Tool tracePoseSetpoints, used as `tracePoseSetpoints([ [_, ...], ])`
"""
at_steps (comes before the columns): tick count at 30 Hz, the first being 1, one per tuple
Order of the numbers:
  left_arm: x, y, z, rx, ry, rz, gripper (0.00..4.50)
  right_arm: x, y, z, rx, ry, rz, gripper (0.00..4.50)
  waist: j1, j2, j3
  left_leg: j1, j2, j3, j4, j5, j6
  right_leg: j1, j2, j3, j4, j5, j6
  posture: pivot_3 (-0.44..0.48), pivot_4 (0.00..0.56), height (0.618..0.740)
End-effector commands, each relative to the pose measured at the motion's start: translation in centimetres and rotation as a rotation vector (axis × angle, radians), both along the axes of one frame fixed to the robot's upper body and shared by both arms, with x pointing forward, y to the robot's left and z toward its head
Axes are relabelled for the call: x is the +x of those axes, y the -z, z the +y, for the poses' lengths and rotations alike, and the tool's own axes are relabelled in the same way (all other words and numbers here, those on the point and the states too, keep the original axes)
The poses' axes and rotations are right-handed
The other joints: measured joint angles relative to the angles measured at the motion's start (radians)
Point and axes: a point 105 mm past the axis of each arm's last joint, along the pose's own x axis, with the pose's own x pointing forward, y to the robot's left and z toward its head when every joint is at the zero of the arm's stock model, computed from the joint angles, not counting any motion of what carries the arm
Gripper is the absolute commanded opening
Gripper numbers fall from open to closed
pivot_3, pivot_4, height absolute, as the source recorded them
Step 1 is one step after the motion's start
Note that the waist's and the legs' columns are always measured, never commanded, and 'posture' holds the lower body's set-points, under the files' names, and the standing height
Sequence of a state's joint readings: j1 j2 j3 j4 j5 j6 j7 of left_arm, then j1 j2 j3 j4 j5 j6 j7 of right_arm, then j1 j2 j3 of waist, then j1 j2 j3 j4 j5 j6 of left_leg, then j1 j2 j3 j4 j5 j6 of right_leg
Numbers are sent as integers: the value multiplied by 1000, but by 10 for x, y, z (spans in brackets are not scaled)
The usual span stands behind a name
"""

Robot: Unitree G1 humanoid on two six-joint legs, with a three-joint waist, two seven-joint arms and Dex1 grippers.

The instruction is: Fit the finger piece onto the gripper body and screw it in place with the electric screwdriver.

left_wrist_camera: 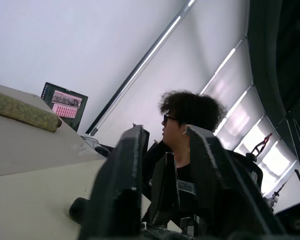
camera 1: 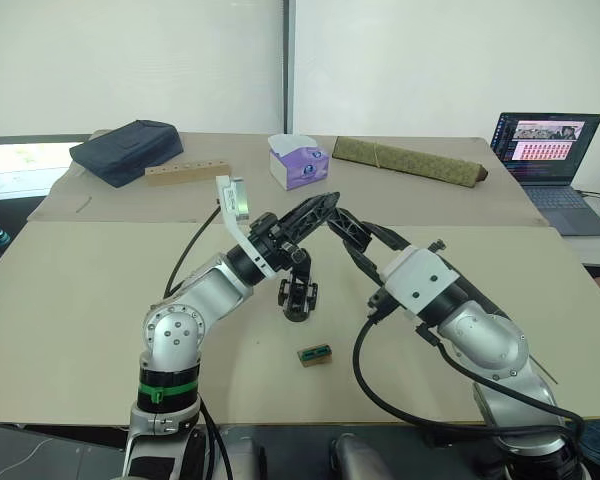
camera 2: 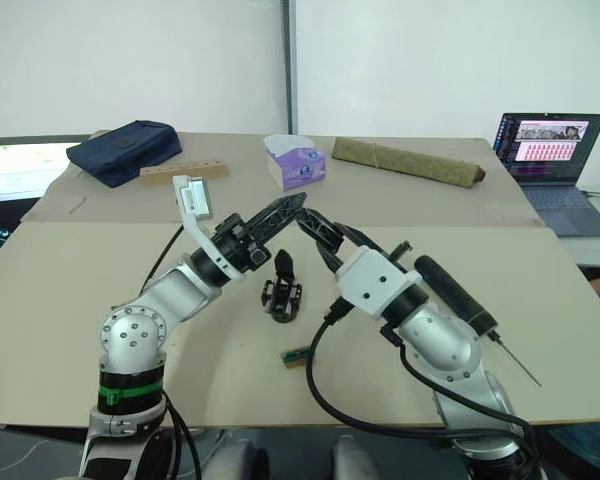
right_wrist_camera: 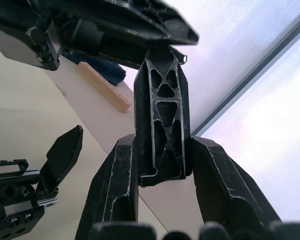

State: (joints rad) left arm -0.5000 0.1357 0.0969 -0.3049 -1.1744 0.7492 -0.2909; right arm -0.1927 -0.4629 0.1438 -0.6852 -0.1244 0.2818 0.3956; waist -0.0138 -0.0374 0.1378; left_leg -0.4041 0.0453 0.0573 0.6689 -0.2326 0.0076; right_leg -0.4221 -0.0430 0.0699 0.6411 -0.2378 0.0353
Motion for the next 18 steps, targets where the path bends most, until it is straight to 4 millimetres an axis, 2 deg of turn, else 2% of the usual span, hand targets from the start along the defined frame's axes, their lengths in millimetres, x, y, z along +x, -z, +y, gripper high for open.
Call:
tracePoseSetpoints([
  [1,-6,-8,-3,-24,17,-21,0,-5,-19,0,15,-5,-98,1121,0,0,0,0,0,0,0,0,0,0,0,0,0,0,0,0,150,740],
  [6,-4,-13,1,-74,8,-16,0,-7,-23,0,54,-27,-89,1121,0,0,0,0,0,0,0,0,0,0,0,0,0,0,0,0,150,740],
  [8,-3,-20,8,-79,22,-66,0,-11,-27,-5,53,-66,-58,2208,0,0,0,0,0,0,0,0,0,0,0,0,0,0,0,0,150,740],
  [10,-4,-24,15,-50,54,-116,0,-14,-28,-15,65,-116,29,2882,0,-1,1,0,0,0,0,0,0,0,0,0,0,0,0,0,150,740],
  [14,-6,-29,24,62,165,-214,0,-26,-16,-37,5,-260,347,4299,2,0,3,0,0,0,0,0,0,1,0,-1,-1,0,0,0,150,740],
  [15,-7,-28,24,105,202,-234,0,-29,-15,-44,-28,-280,419,4455,2,0,4,0,0,0,0,0,0,0,0,-1,-1,0,0,0,150,740],
  [18,-11,-22,20,248,292,-313,0,-33,-18,-60,-101,-316,552,4455,2,-1,6,0,0,0,0,0,0,0,0,-1,-2,0,-1,0,150,740],
])
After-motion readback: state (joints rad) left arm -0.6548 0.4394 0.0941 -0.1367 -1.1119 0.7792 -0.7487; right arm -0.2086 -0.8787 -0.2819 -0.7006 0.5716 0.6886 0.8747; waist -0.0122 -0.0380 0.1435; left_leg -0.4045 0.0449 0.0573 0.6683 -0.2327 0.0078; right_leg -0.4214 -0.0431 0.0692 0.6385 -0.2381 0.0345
